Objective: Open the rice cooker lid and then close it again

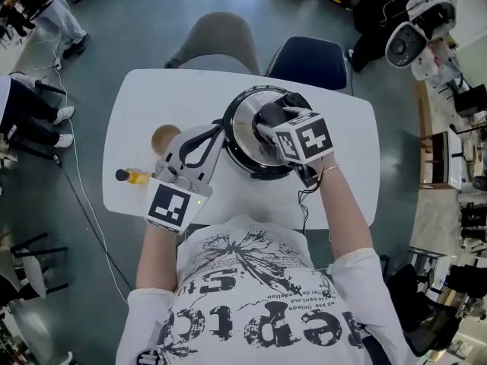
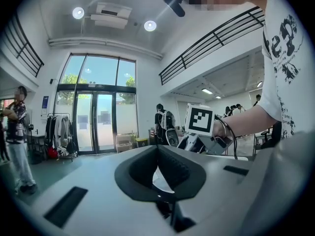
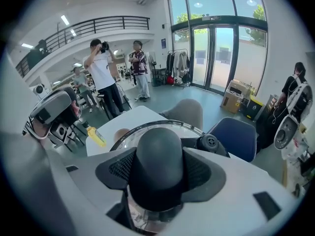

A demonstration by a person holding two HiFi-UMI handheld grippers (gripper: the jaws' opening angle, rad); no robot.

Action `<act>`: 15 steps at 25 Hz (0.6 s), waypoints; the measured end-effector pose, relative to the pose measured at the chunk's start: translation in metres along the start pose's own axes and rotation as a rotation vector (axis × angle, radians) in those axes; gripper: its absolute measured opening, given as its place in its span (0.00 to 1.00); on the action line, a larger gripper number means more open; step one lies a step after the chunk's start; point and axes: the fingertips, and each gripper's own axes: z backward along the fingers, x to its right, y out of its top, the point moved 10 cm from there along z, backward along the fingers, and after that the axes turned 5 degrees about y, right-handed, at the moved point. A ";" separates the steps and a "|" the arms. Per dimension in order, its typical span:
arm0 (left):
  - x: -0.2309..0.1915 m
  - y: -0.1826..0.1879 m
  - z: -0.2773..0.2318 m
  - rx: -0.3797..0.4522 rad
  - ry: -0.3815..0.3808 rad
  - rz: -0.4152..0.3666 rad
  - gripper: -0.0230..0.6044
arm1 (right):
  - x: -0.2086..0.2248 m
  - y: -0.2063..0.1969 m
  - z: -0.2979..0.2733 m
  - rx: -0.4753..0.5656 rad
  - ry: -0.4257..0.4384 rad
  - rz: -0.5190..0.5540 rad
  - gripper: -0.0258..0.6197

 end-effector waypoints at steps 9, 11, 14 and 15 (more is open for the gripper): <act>0.003 -0.003 0.000 0.009 -0.005 0.006 0.06 | -0.001 -0.004 -0.005 0.022 0.011 0.019 0.51; 0.007 -0.001 0.001 0.018 -0.011 0.004 0.06 | -0.002 -0.005 -0.005 0.043 0.003 0.018 0.51; 0.013 0.007 -0.002 0.031 -0.019 -0.001 0.06 | 0.001 -0.004 -0.001 0.077 -0.030 0.020 0.54; 0.015 0.009 -0.003 0.034 -0.018 -0.002 0.06 | 0.002 -0.004 0.000 0.096 -0.035 0.024 0.55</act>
